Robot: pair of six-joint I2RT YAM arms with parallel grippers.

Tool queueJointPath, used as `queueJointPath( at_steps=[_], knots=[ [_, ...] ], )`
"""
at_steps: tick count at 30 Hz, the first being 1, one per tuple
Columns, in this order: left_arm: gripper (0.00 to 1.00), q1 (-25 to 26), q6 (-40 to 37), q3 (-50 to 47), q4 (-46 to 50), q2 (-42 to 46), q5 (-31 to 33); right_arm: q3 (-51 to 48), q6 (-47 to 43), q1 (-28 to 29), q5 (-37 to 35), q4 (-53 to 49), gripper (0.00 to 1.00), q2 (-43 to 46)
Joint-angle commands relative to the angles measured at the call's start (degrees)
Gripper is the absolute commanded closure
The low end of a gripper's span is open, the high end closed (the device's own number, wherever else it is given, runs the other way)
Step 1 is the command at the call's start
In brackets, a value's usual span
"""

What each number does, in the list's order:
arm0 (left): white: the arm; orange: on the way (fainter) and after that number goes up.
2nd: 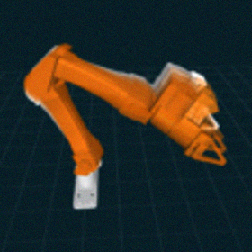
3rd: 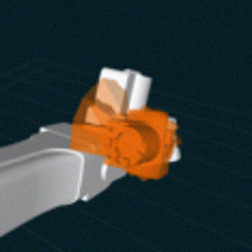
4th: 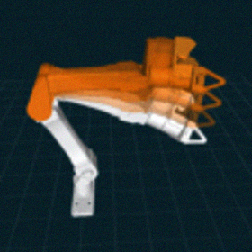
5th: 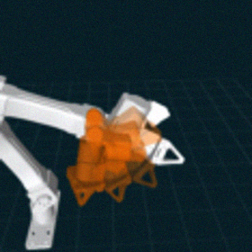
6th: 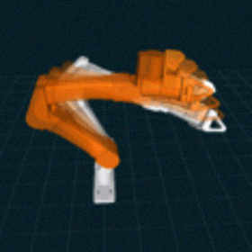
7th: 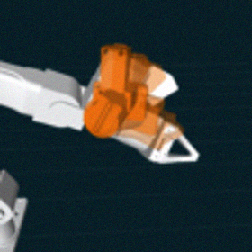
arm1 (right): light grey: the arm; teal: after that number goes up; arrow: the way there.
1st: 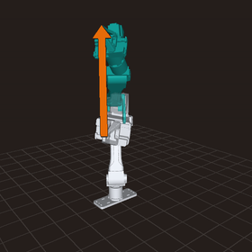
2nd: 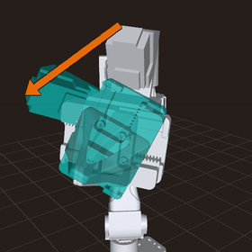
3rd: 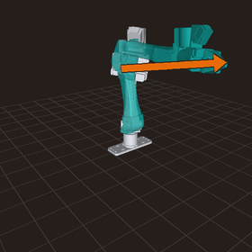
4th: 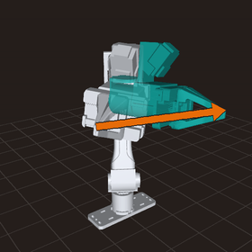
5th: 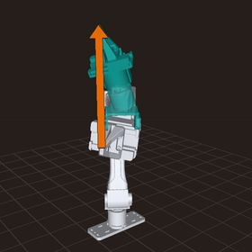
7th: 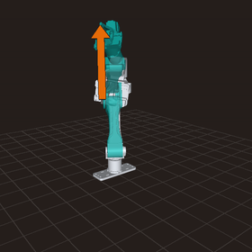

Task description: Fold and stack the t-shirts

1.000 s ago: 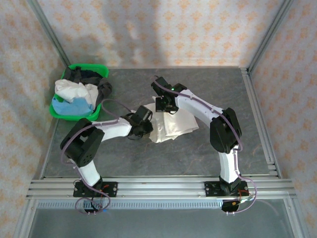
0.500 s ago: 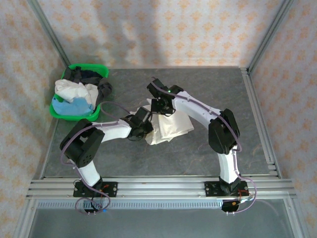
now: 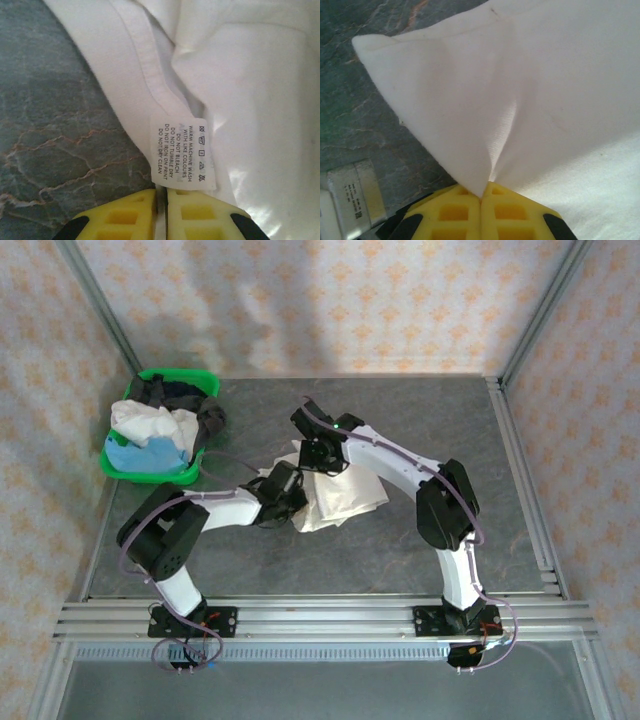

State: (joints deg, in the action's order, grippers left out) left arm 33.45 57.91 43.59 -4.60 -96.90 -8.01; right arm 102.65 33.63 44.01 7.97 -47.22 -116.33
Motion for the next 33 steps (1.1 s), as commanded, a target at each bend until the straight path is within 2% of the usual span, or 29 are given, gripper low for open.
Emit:
queueJointPath(
  at_steps=[1, 6, 14, 18, 26, 33],
  knots=[
    [0.86, 0.32, 3.84, -4.77, -9.19, -0.14, -6.9, 1.55, 0.59, 0.97, -0.66, 1.57, 1.0, 1.61],
    [0.87, -0.29, 4.6, -7.65, -15.43, 1.16, -8.43, -0.58, -0.08, 0.86, -1.75, 2.11, 1.0, 1.97],
    [0.87, 0.24, 3.35, -4.69, -13.82, -0.44, -9.88, -3.71, -0.95, -0.85, -5.38, 0.97, 1.0, 8.14],
    [0.88, 1.25, 3.65, -2.0, -14.68, -2.78, -10.44, -5.92, 0.64, -0.36, -4.25, 4.05, 1.0, 11.29],
    [0.88, 0.97, 3.85, -2.43, -14.05, -1.25, -9.19, -2.86, 1.32, 1.07, -3.98, 3.15, 1.0, 6.49],
    [0.68, -1.96, 2.56, -8.2, -2.09, 7.82, -6.61, -6.06, -0.36, 1.07, -2.08, 6.36, 1.0, 5.51]
  ],
)
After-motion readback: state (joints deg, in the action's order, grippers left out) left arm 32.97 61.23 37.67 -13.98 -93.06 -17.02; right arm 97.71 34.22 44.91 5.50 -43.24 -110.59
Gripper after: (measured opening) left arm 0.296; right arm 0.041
